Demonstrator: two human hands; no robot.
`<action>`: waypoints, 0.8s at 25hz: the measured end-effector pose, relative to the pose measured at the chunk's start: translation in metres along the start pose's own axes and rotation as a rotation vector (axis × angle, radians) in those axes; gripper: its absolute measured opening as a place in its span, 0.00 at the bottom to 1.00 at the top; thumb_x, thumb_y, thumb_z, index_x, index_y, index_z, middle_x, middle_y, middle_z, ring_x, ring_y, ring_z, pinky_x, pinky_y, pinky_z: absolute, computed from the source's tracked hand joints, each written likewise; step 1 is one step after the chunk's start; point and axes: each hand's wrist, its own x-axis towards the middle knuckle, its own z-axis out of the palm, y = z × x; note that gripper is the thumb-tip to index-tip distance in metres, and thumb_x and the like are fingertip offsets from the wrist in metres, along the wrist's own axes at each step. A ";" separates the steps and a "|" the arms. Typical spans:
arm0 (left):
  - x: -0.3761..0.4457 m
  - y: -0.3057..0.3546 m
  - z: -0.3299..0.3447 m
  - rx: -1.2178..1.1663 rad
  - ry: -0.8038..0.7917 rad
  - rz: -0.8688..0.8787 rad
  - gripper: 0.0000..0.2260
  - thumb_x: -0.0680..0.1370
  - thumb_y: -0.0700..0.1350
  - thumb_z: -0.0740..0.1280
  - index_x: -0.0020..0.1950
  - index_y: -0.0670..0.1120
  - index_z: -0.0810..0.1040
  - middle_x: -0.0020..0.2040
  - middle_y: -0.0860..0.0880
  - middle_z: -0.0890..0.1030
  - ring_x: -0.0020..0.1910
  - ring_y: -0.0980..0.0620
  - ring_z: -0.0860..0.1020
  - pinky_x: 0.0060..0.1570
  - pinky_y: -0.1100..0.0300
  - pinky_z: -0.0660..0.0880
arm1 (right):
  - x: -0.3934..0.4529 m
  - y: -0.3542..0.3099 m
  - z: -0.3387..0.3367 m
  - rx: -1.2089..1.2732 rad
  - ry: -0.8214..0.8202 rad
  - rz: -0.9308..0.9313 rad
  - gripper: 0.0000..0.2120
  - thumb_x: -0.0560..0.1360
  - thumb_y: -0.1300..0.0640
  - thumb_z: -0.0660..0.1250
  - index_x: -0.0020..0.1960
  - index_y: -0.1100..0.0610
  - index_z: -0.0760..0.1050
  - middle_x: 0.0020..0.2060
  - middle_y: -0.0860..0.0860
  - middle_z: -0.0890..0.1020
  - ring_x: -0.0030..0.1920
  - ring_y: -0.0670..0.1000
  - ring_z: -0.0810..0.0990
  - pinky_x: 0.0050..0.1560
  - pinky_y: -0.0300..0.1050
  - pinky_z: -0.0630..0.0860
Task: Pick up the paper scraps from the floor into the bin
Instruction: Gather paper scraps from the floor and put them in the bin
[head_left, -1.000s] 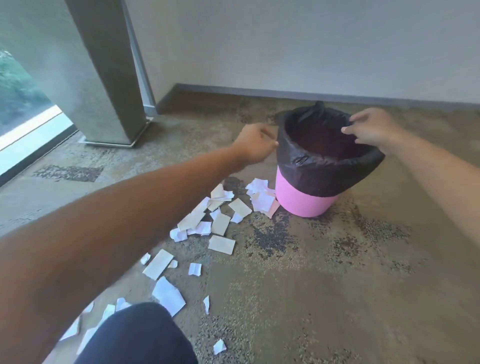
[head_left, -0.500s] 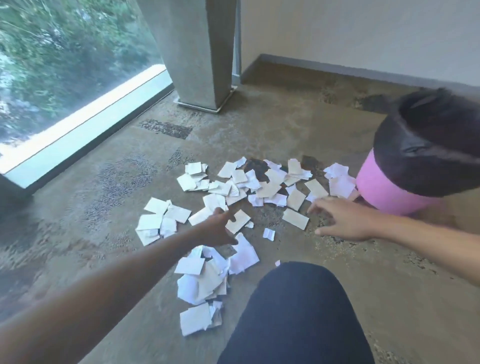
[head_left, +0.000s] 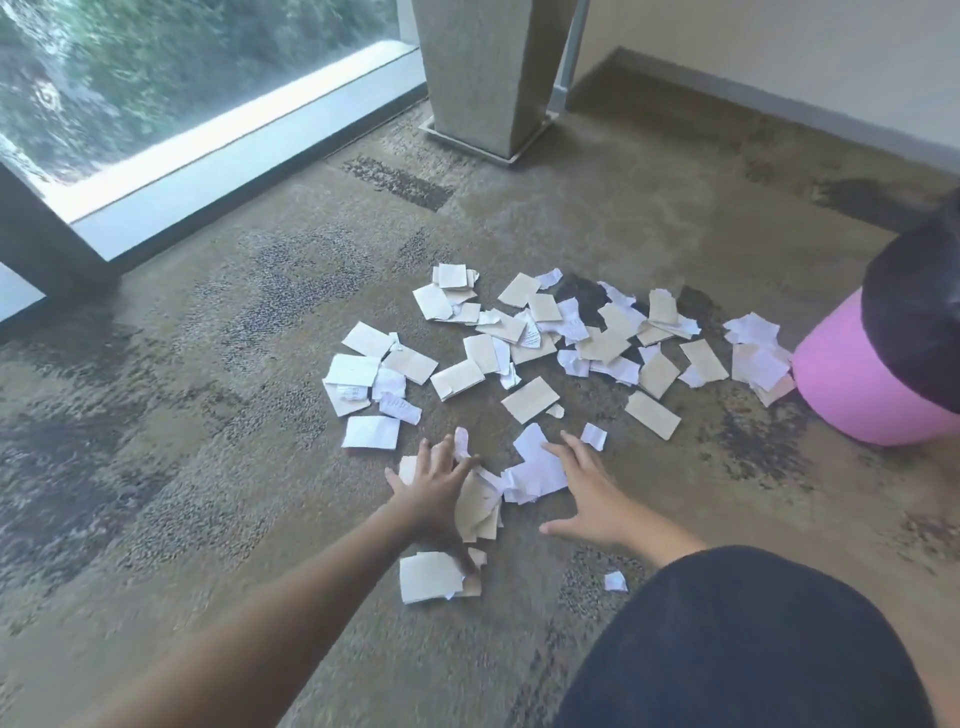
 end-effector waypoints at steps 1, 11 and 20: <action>-0.004 -0.001 0.006 0.045 -0.005 0.001 0.68 0.51 0.64 0.81 0.78 0.59 0.39 0.78 0.50 0.31 0.75 0.39 0.30 0.61 0.18 0.47 | 0.005 -0.002 0.000 -0.009 0.010 0.002 0.52 0.67 0.42 0.75 0.78 0.41 0.43 0.77 0.41 0.37 0.80 0.53 0.41 0.76 0.64 0.54; -0.028 -0.020 0.033 -0.144 0.258 -0.071 0.52 0.53 0.54 0.83 0.69 0.54 0.55 0.62 0.51 0.58 0.62 0.47 0.60 0.51 0.46 0.78 | 0.035 -0.038 0.039 0.083 -0.014 -0.100 0.56 0.59 0.26 0.72 0.76 0.35 0.43 0.78 0.39 0.38 0.77 0.51 0.29 0.76 0.65 0.47; -0.040 -0.035 0.037 -0.706 0.377 -0.217 0.24 0.66 0.46 0.74 0.58 0.45 0.68 0.54 0.47 0.69 0.55 0.47 0.72 0.56 0.53 0.72 | 0.026 -0.058 0.077 0.040 0.054 -0.264 0.49 0.67 0.33 0.70 0.79 0.45 0.51 0.78 0.41 0.46 0.78 0.45 0.35 0.78 0.51 0.49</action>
